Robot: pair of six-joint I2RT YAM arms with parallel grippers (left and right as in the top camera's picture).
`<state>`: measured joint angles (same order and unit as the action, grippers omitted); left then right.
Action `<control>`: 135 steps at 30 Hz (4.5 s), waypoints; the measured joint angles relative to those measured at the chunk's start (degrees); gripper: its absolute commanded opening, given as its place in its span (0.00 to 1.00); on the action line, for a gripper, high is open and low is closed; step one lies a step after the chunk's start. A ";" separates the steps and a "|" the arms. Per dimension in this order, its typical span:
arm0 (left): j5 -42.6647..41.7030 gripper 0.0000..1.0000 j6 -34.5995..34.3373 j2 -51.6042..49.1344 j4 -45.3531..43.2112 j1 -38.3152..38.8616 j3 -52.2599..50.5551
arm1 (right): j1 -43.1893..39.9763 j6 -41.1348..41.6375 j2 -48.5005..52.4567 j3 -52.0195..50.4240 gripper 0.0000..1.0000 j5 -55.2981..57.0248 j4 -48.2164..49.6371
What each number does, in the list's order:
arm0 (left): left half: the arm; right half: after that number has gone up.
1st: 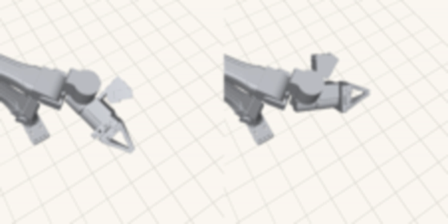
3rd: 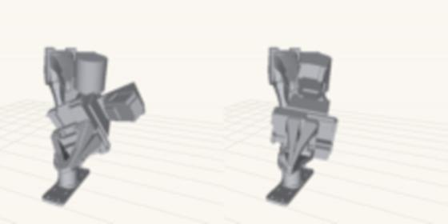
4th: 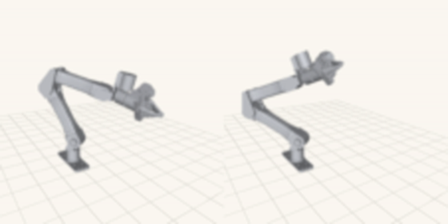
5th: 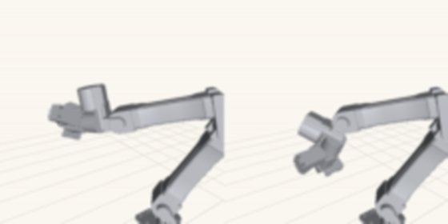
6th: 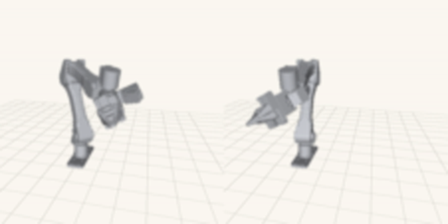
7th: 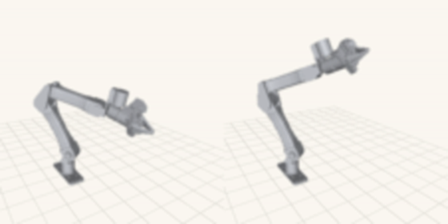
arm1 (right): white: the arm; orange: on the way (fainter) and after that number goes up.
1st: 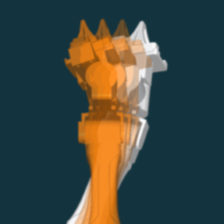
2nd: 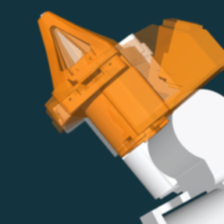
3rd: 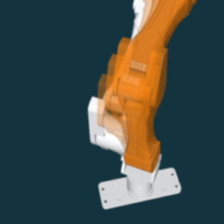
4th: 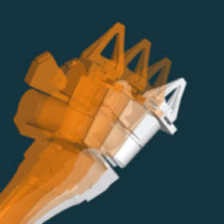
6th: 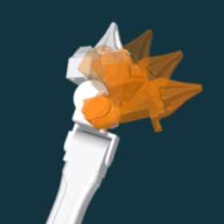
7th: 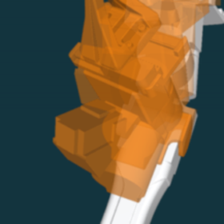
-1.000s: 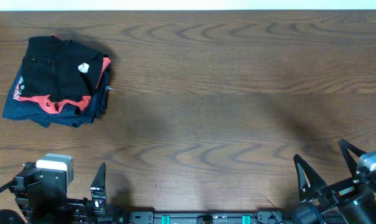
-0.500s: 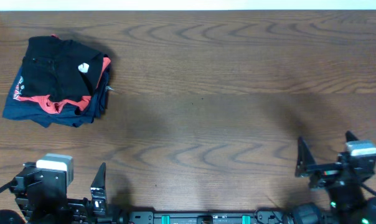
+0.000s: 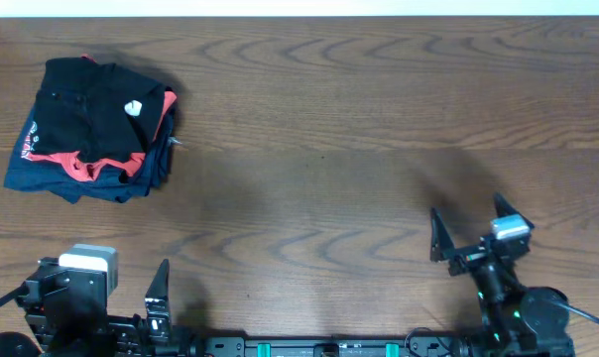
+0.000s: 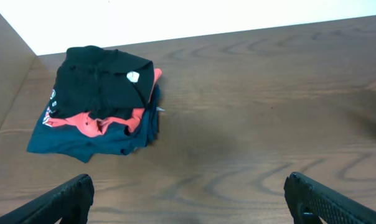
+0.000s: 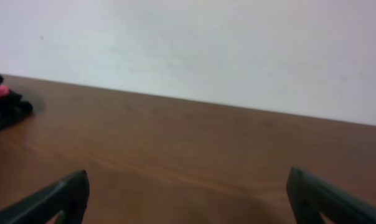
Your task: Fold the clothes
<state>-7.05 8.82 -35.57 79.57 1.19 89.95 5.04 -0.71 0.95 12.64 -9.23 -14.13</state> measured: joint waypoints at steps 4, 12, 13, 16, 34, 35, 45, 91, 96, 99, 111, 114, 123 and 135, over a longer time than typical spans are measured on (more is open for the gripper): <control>0.00 0.98 0.00 0.00 0.00 0.00 -0.02 | 0.00 0.00 0.00 -4.90 0.99 -0.90 5.07; 0.00 0.98 0.00 0.00 0.04 0.00 -0.02 | 0.00 0.00 0.02 -12.13 0.99 -1.49 10.88; 0.00 0.98 0.02 0.00 -0.02 0.00 -0.02 | 0.00 0.00 -0.02 -12.13 0.99 -1.49 11.08; 0.00 0.98 0.02 0.00 0.00 0.00 -0.02 | 0.00 0.00 -0.09 -12.13 0.99 -1.49 10.99; 0.00 0.98 0.00 0.00 0.00 0.00 -0.02 | 0.00 0.00 -0.09 -12.13 0.99 -1.49 10.99; 0.00 0.98 0.00 0.00 0.00 0.00 -0.02 | 0.00 0.00 -0.09 -12.13 0.99 -1.49 10.99; 0.15 0.98 0.04 0.00 -0.04 0.00 -0.02 | 0.00 0.00 -0.09 -12.13 0.99 -1.49 10.99; 0.17 0.98 1.09 35.19 -57.18 -0.02 -68.50 | 0.00 0.00 -0.11 -12.13 0.99 -1.49 10.99; 0.17 0.98 1.09 35.21 -67.08 -0.04 -78.16 | 0.00 0.00 -0.11 -12.13 0.99 -1.49 10.97; 0.17 0.98 1.09 35.19 -71.32 -0.04 -83.06 | 0.00 0.00 -0.11 -12.13 0.99 -1.49 10.99; 0.24 0.98 1.14 35.04 -76.96 -0.04 -88.06 | 0.00 0.00 -0.17 -12.17 0.99 -1.49 10.99; 0.26 0.98 1.14 35.04 -76.96 -0.04 -88.06 | 0.00 0.00 -0.17 -12.17 0.99 -1.49 10.99; 0.39 0.98 1.33 35.04 -76.96 -0.04 -88.06 | 0.00 0.00 -0.17 -12.17 0.99 -1.49 10.99; 0.42 0.98 1.33 35.04 -76.96 -0.04 -88.08 | 0.00 0.00 -0.17 -12.17 0.99 -1.49 11.02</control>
<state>-6.63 10.15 -0.54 2.61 1.15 1.87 5.04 -0.71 0.78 0.47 -10.72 -3.11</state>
